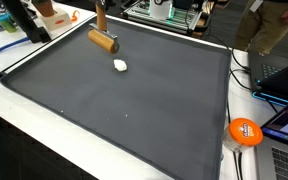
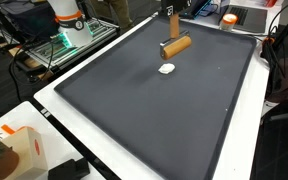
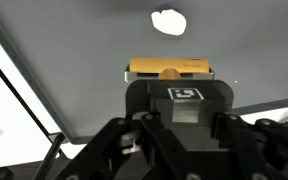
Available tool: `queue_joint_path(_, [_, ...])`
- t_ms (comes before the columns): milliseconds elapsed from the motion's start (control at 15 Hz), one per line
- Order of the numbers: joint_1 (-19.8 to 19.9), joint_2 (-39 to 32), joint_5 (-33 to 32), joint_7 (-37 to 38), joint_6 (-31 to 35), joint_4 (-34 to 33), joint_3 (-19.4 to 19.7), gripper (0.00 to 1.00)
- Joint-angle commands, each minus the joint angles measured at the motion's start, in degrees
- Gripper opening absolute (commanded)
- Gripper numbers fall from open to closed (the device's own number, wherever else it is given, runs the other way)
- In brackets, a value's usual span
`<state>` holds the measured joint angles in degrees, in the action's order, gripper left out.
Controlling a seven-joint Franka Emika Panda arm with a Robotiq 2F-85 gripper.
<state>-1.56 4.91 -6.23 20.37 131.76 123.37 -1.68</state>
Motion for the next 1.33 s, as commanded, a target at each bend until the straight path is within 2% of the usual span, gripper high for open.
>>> queue_joint_path(0, [0.4, 6.4, 1.8, -4.7, 6.2, 9.0, 0.3, 0.22])
queue_joint_path(133, [0.6, 8.9, 1.7, -7.6, 9.4, 12.5, 0.5, 0.22])
queue_joint_path(267, [-0.1, 11.0, 5.5, -13.5, 11.8, 15.2, 1.5, 0.22])
queue_joint_path(333, [0.8, 6.7, 2.9, -9.1, 9.4, 11.1, 0.0, 0.47])
queue_joint_path(667, [0.8, 9.3, 4.7, -12.4, 10.4, 13.6, 0.5, 0.47])
queue_joint_path(733, [0.7, 9.4, 4.9, -13.0, 11.3, 14.0, 0.7, 0.22])
queue_joint_path(1267, [-1.2, 12.1, 12.4, -27.6, 18.8, 20.6, 4.1, 0.22])
